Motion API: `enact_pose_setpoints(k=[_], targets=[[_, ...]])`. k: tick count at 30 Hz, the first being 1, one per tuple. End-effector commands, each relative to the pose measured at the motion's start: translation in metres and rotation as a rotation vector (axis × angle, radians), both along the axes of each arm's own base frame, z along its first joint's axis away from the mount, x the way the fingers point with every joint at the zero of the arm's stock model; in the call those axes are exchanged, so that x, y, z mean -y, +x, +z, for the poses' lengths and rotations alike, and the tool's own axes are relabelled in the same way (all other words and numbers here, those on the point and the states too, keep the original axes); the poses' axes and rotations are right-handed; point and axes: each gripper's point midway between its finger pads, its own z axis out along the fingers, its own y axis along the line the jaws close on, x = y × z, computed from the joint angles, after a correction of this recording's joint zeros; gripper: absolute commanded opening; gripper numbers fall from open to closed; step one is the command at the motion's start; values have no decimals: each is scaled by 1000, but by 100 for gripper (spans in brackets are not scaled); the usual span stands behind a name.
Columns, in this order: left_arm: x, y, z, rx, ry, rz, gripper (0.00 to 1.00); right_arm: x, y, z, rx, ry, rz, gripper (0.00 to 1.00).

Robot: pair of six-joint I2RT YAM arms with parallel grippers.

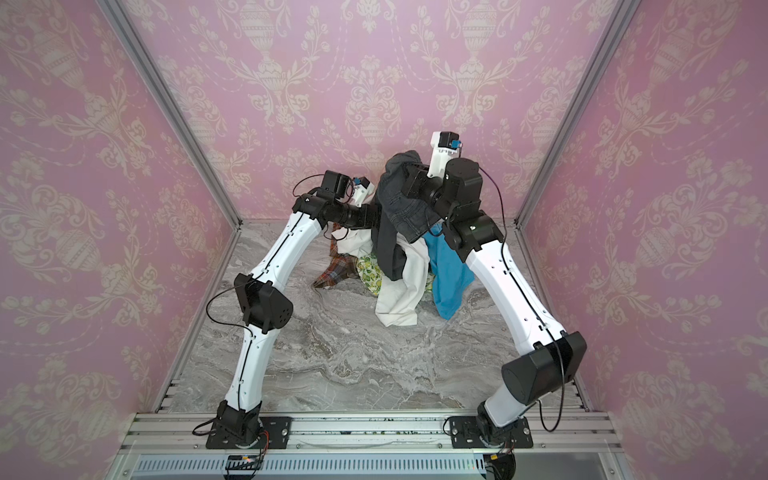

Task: Pick out a specific cloth from the pile
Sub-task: 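Grasp the dark grey jeans with the right gripper and lift them, then raise the grey jeans with the right gripper while the left gripper grasps them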

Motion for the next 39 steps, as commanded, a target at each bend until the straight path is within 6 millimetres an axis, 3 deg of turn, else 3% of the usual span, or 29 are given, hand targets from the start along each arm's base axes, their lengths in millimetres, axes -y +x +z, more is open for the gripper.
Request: enact_pose_setpoints(k=[1,9,16,19,25,30,34,36,39], targets=[[-7,-18,34,69,-4,-45,80,5,-15,77,179,101,60,0],[-13,-32,72,228,-9,-77,84,16,-19,144,350,117,68,0],[-16,-45,107,457,-88,-62,95,35,-38,181,464,197,80,0],[-14,-47,112,510,-118,-61,98,35,-39,182,459,217,91,0],[10,-43,101,521,-147,-77,99,32,-36,173,421,241,114,0],[34,-26,89,490,-225,-42,97,33,-37,165,406,233,111,0],[43,-6,89,492,-307,38,91,37,-38,159,398,228,94,0],[45,4,87,490,-315,63,73,38,-38,156,391,226,88,0],[47,10,96,493,-360,82,37,41,-37,151,378,216,80,0]])
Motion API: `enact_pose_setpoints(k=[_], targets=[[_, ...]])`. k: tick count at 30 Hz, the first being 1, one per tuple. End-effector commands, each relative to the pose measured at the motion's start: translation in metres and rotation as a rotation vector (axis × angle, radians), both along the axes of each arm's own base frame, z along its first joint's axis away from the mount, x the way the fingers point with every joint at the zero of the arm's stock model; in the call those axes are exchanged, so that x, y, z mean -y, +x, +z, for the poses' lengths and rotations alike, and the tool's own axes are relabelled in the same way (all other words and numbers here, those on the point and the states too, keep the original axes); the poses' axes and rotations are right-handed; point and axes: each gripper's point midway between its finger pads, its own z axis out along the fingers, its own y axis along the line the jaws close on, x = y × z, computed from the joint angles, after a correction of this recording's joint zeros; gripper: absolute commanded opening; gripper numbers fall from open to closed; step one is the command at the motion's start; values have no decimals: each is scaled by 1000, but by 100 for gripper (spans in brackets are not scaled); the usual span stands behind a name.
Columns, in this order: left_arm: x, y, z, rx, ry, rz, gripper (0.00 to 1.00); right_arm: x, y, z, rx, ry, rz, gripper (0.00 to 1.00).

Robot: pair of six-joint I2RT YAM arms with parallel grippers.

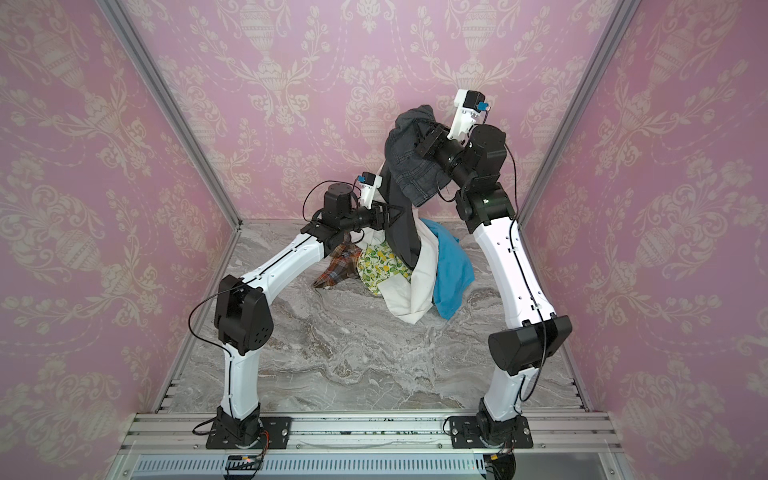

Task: Pick out a specific cloth from the pile
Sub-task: 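Raise the grey jeans with the right gripper while the left gripper grasps them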

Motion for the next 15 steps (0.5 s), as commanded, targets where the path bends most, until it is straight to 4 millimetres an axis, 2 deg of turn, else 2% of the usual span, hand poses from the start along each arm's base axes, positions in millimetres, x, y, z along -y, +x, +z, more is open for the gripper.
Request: enact_pose_setpoints(k=[1,2,5,9,15], targets=[[-1,9,44,63,-118,38,24,18,-53,71,229,55,-14,0],[-1,7,50,68,-131,32,13,19,-51,66,219,50,-19,0],[-3,-5,66,89,-144,23,1,26,-44,48,179,39,-45,0],[-6,-25,86,110,-153,-5,0,36,-27,12,101,23,-82,0],[-14,-48,108,131,-150,-29,0,41,4,-54,-48,-51,-104,0]])
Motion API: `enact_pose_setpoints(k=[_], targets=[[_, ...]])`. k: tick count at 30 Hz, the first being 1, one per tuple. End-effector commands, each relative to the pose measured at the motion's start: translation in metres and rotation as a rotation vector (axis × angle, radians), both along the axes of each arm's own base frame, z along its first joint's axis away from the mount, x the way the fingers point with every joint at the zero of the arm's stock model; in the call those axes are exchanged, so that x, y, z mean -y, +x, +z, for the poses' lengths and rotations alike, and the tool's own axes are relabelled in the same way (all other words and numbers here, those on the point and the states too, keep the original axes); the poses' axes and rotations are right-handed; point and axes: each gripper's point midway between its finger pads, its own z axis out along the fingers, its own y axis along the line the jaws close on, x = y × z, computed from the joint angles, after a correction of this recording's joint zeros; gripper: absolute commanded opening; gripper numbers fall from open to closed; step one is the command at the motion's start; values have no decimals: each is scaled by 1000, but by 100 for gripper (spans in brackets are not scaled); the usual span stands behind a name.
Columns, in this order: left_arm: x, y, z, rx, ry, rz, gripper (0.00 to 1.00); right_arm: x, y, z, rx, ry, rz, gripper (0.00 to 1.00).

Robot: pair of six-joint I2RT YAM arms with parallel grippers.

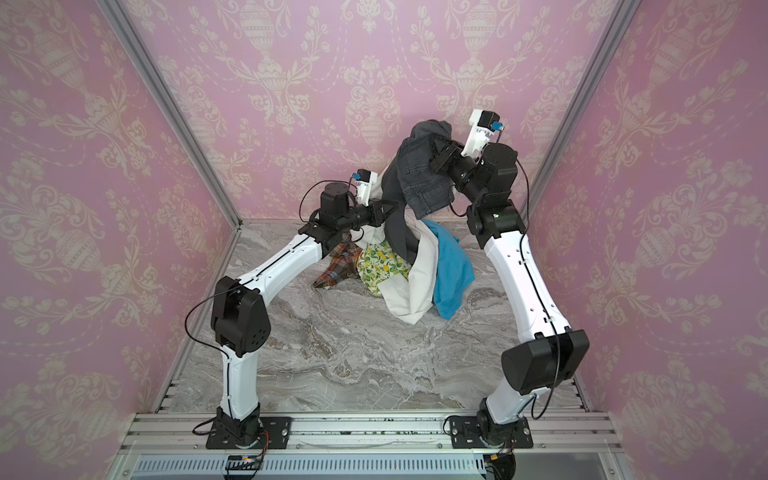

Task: Pick out a specific cloth from the pile
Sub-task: 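Raise the grey jeans with the right gripper while the left gripper grasps them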

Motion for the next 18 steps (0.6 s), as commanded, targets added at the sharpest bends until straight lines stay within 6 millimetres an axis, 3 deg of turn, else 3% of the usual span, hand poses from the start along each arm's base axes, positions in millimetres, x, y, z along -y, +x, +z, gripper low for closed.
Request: enact_pose_setpoints(k=[1,8,13,18], targets=[[-8,-38,84,151,-88,-41,0,6,6,-18,-8,-40,-25,0],[-14,-51,113,183,-100,-44,0,2,23,-95,-150,-125,-1,0],[-14,-48,131,209,-78,-44,0,0,26,-144,-241,-161,25,1],[-12,-38,144,227,-104,-20,0,-11,18,-176,-260,-150,112,6]])
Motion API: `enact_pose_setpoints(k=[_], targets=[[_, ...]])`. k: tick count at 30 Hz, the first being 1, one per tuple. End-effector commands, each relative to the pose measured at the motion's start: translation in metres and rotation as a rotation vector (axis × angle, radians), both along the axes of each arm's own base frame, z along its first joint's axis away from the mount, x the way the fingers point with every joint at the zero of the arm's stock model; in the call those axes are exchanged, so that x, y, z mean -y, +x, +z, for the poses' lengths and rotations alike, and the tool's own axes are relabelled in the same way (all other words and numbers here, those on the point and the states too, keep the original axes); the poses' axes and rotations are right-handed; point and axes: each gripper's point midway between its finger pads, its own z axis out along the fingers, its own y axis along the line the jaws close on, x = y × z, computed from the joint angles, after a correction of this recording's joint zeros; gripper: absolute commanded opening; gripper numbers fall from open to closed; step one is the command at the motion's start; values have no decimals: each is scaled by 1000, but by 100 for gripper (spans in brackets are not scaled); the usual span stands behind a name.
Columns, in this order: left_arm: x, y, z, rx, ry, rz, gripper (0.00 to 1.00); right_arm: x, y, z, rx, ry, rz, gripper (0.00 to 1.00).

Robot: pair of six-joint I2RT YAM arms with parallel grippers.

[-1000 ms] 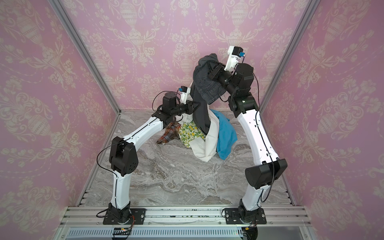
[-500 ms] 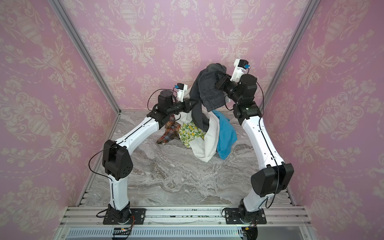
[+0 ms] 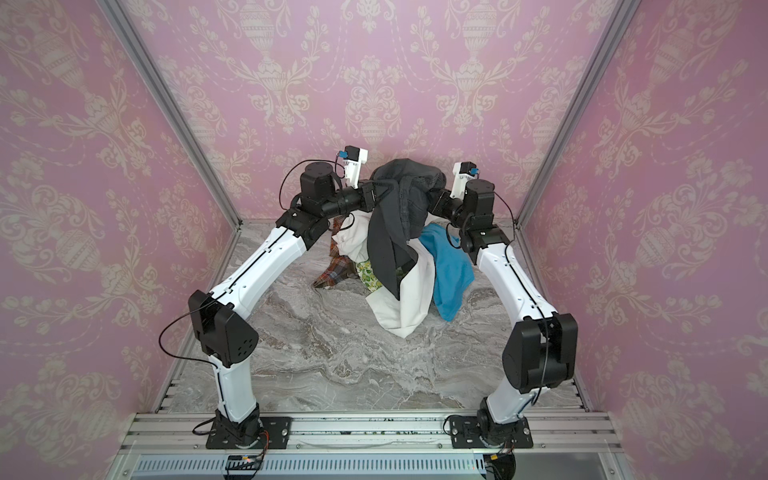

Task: Pick out a specific cloth from the pile
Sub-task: 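Raise the grey jeans with the right gripper while the left gripper grasps them, then carry the grey jeans with both grippers away from the pile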

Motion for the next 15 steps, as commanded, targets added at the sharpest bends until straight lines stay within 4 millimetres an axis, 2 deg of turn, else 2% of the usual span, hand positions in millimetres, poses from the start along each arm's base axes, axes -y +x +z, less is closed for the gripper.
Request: enact_pose_setpoints(k=[1,8,10,11,13,15], targets=[[3,-3,46,136,-61,-10,0,-16,-11,-7,50,23,108,8],[7,8,62,146,-68,2,0,-35,-38,-13,117,146,276,20],[6,7,68,156,-61,4,0,-38,-47,-4,157,170,301,24],[5,6,72,165,-56,8,0,-38,-51,-16,142,180,307,26],[1,4,79,186,-36,24,0,-41,-60,-9,166,200,318,27],[-5,0,89,208,-9,46,0,-49,-69,0,191,203,340,24]])
